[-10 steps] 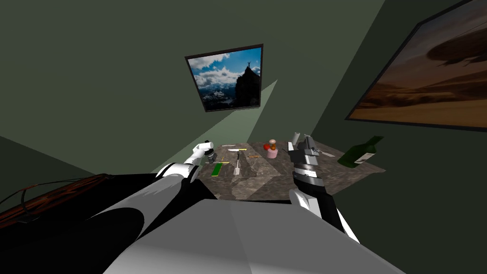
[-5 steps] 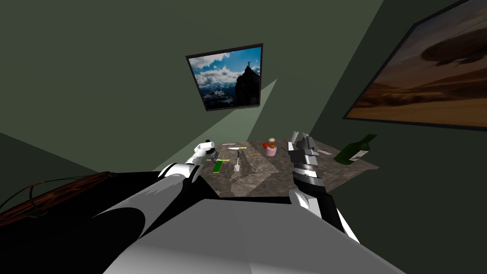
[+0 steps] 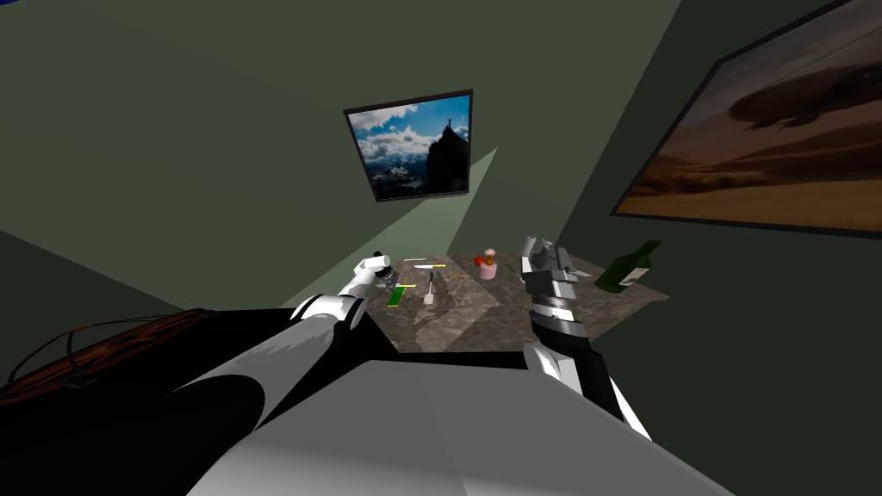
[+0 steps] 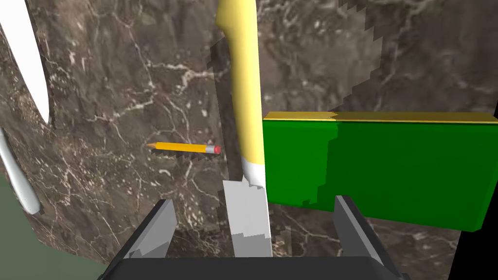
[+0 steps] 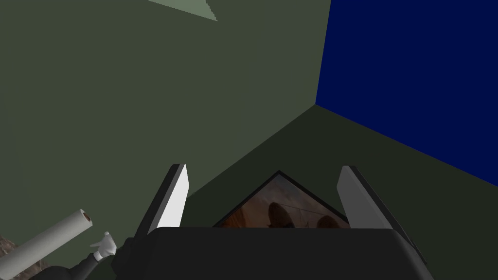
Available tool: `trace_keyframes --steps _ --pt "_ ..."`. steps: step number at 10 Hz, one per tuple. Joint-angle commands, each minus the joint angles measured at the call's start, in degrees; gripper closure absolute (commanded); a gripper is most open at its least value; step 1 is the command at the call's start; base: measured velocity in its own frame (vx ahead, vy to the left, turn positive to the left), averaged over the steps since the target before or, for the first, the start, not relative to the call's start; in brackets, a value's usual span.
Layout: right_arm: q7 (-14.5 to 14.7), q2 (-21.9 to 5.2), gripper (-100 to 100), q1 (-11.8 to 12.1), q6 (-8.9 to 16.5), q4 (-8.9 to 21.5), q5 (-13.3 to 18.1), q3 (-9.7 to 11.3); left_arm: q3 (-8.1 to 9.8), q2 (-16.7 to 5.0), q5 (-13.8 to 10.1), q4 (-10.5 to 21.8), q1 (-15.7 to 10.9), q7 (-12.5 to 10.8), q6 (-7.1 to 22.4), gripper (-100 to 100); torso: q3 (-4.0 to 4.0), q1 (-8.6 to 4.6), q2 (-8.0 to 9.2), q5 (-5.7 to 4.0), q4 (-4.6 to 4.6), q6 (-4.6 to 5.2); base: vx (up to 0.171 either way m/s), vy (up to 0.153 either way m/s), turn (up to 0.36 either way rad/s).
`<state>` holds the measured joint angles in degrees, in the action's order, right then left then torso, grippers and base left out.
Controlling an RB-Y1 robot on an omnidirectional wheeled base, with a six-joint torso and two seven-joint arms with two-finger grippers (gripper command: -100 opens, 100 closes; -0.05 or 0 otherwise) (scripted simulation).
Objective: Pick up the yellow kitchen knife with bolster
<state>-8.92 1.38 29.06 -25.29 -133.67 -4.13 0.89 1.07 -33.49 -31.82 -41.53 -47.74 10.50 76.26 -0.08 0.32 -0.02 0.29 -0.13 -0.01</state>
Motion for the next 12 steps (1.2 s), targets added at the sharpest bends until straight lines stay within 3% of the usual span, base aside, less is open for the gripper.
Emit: trace_keyframes --steps 1,2,4,6,7,8,9,12 --pt "0.0 0.0 0 0.0 0.0 0.0 0.0 0.0 0.00 0.0 0.0 0.0 0.0 0.0 0.0 0 0.00 0.00 0.00 0.00 0.00 0.00 -0.006 -0.003 0.000" --pt "0.0 0.0 0 0.0 0.0 0.0 0.0 0.0 1.54 -2.3 -0.9 2.0 1.3 2.0 -1.5 -100 -0.07 0.04 -0.10 0.01 -0.03 0.00 -0.009 -0.057 -0.239" --pt "0.0 0.0 0 0.0 0.0 0.0 0.0 0.0 2.57 -3.9 -1.6 3.3 2.2 3.4 -2.4 -100 -0.09 -0.19 -0.14 -0.04 -0.04 0.02 -0.007 -0.074 -0.161" --pt "0.0 0.0 0 0.0 0.0 0.0 0.0 0.0 4.63 -7.0 -2.8 5.8 4.0 6.0 -4.4 -100 -0.11 -0.18 -0.17 -0.04 -0.05 0.02 0.004 -0.079 -0.216" --pt "0.0 0.0 0 0.0 0.0 0.0 0.0 0.0 5.15 -7.7 -3.1 6.5 4.4 6.7 -4.9 -100 -0.11 -0.24 -0.18 -0.05 -0.05 0.05 -0.006 -0.079 -0.133" --pt "0.0 0.0 0 0.0 0.0 0.0 0.0 0.0 4.79 -7.0 -2.9 5.4 4.6 6.2 -4.6 -100 -0.09 -0.22 -0.14 -0.05 -0.04 0.00 -0.004 -0.033 0.001" --pt "0.0 0.0 0 0.0 0.0 0.0 0.0 0.0 4.88 -7.1 -3.0 5.2 4.9 6.2 -4.6 100 -0.09 -0.08 -0.15 -0.03 -0.04 0.00 0.000 -0.006 0.001" --pt "0.0 0.0 0 0.0 0.0 0.0 0.0 0.0 4.87 -7.1 -3.0 5.3 4.8 6.2 -4.6 100 -0.10 0.07 -0.17 0.02 -0.04 -0.01 0.000 0.000 0.000"
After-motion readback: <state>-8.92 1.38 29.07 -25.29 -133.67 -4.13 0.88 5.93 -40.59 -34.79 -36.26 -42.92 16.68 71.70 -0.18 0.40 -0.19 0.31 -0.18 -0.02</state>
